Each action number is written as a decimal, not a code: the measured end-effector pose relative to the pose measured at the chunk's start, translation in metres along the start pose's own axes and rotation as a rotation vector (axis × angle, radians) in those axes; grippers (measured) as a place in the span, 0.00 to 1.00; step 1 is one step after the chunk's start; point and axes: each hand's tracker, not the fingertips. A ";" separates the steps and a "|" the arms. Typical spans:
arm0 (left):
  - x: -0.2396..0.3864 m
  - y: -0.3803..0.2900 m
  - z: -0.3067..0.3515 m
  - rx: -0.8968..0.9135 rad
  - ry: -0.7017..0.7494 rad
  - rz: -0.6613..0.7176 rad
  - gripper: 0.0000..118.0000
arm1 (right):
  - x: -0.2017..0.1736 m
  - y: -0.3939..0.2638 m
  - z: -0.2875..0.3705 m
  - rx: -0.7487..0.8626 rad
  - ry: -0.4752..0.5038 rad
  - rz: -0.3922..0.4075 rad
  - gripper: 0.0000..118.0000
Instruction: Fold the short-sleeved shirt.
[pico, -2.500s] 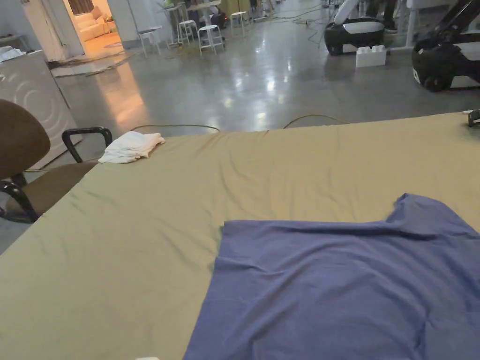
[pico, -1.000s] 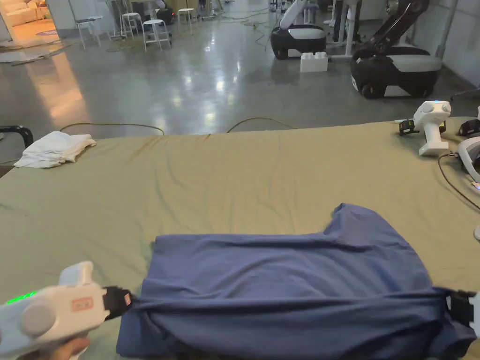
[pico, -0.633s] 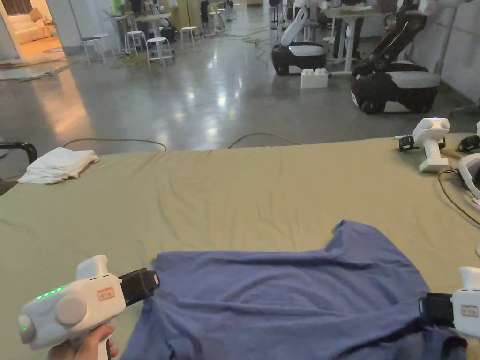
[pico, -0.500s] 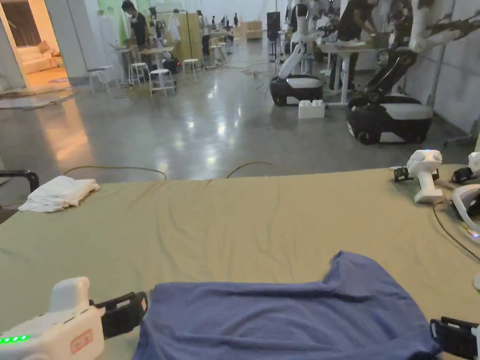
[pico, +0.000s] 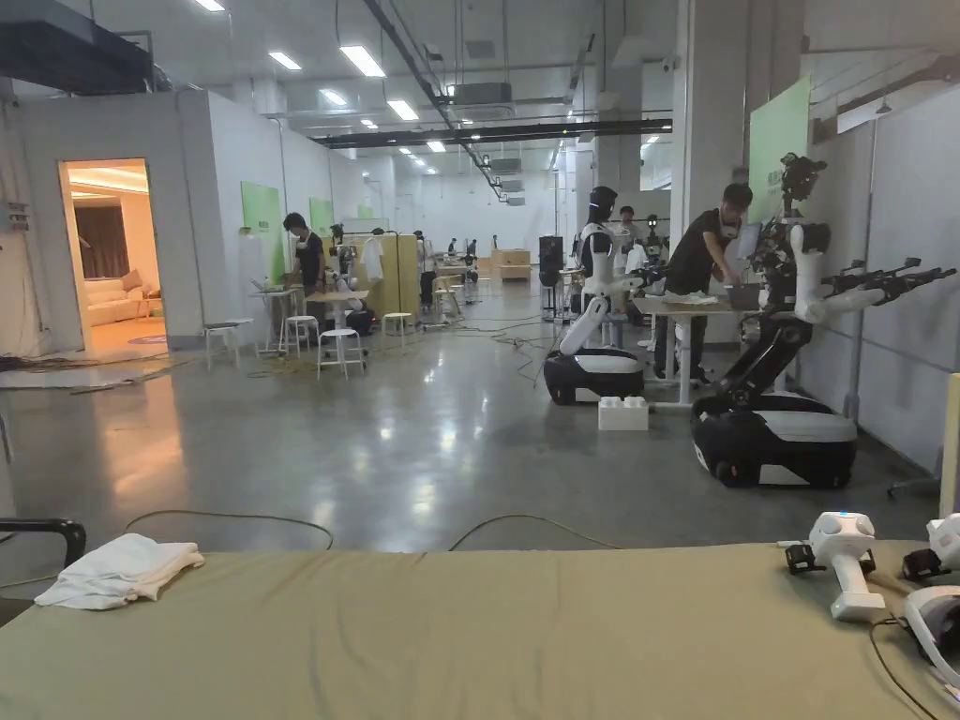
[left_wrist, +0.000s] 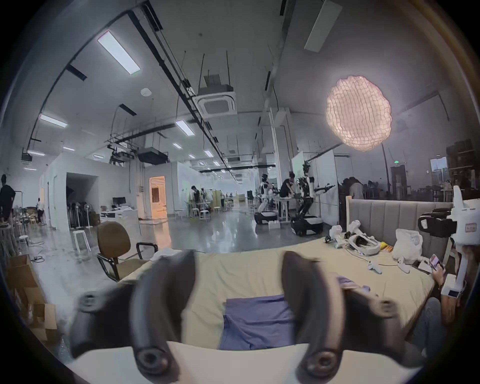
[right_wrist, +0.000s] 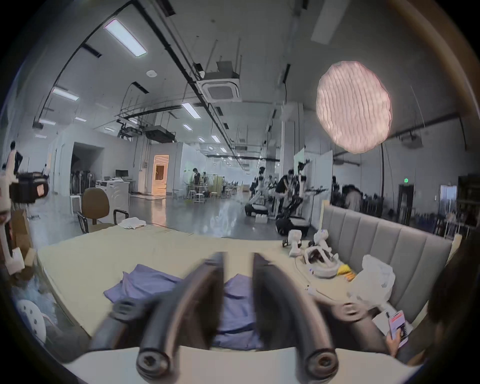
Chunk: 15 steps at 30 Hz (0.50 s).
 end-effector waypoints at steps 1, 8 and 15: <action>0.001 0.001 0.006 0.007 0.014 0.001 0.08 | -0.005 0.002 0.008 0.009 0.006 0.006 0.04; 0.003 0.008 0.035 0.037 0.039 0.045 0.00 | -0.013 0.011 0.023 0.036 0.055 -0.051 0.00; -0.003 0.006 0.034 0.009 0.031 0.064 0.00 | -0.006 0.005 0.016 0.021 0.064 -0.097 0.00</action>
